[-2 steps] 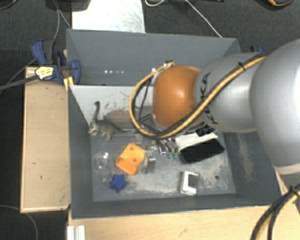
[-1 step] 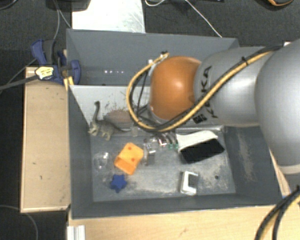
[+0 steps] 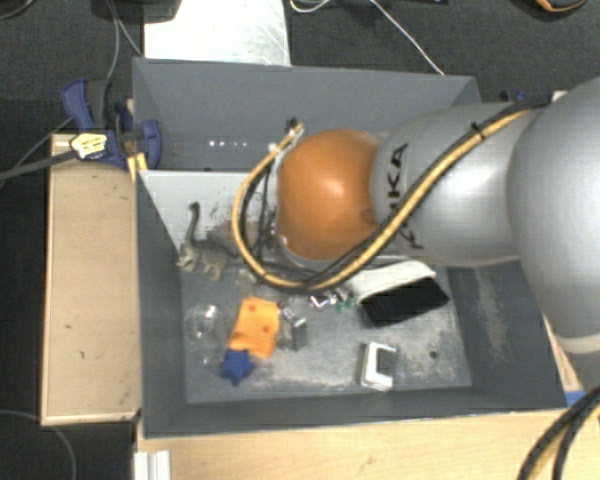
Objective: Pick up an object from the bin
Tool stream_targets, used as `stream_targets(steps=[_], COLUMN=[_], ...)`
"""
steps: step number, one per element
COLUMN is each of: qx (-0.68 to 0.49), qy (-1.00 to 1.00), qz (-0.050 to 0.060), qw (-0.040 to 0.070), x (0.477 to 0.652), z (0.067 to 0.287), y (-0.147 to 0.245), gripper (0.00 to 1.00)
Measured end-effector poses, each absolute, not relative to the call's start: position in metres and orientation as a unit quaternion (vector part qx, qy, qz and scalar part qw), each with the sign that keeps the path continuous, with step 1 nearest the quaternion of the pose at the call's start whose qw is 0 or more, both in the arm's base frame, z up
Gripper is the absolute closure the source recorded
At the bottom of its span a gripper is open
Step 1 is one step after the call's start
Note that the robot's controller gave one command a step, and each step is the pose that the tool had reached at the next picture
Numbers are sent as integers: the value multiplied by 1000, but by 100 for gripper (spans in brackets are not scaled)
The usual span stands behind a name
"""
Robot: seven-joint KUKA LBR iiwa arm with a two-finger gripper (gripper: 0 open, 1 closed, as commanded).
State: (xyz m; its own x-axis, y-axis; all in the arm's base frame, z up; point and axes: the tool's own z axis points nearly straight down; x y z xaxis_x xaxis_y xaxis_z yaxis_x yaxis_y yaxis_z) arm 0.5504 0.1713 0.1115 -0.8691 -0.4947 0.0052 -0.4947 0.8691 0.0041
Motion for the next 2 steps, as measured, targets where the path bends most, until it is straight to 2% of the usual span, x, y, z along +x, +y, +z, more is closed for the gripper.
stream_targets(steps=[1, 2], qx=[306, 327], qy=[-952, -945], qz=[-1, -1], qw=[-5, -1], x=[548, 539], z=[87, 78], y=[168, 168], gripper=[0, 0])
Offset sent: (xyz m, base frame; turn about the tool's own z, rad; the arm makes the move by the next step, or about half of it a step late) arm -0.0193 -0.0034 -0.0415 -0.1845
